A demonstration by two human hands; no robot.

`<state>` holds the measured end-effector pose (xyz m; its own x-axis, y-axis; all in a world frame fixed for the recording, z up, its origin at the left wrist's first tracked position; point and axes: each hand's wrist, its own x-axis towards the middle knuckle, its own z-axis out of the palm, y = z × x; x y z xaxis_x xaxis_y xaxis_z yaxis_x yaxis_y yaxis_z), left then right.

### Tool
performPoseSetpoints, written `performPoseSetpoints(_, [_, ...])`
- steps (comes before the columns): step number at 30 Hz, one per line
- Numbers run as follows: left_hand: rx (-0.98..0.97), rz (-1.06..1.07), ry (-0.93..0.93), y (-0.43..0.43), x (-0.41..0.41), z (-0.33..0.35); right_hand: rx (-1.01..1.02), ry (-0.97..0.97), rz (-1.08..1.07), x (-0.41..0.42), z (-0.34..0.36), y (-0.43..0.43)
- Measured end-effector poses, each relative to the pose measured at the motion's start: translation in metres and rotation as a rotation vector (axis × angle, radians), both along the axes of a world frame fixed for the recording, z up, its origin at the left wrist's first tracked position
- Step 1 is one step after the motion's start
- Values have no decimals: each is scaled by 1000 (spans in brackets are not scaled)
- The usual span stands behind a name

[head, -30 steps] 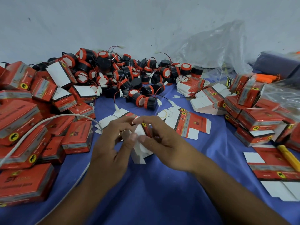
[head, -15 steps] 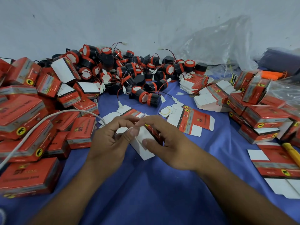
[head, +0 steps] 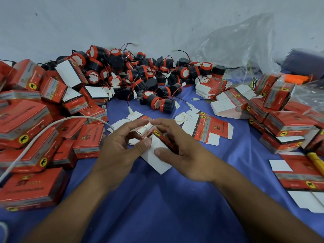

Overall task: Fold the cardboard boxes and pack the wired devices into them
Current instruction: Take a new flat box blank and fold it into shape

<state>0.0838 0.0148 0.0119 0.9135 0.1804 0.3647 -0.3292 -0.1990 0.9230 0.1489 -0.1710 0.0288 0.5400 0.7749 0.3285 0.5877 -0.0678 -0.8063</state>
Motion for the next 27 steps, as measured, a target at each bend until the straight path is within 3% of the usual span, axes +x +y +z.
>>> performPoseSetpoints(8, [-26,-216,143,17,2,2,-110,-60,-10,2,10,-4])
performPoseSetpoints(12, [55,-289,174,22,1,2,-149,-98,45,2,12,-6])
performPoseSetpoints(16, [102,-351,160,26,2,3,-48,-183,-6,-2,10,1])
performPoseSetpoints(22, [-294,-118,189,16,4,-2,350,-51,-671,-10,-16,16])
performPoseSetpoints(24, [-388,-49,151,12,5,-6,336,56,-658,-10,-20,15])
performPoseSetpoints(27, [-383,9,81,9,7,-11,373,116,-570,-11,-20,15])
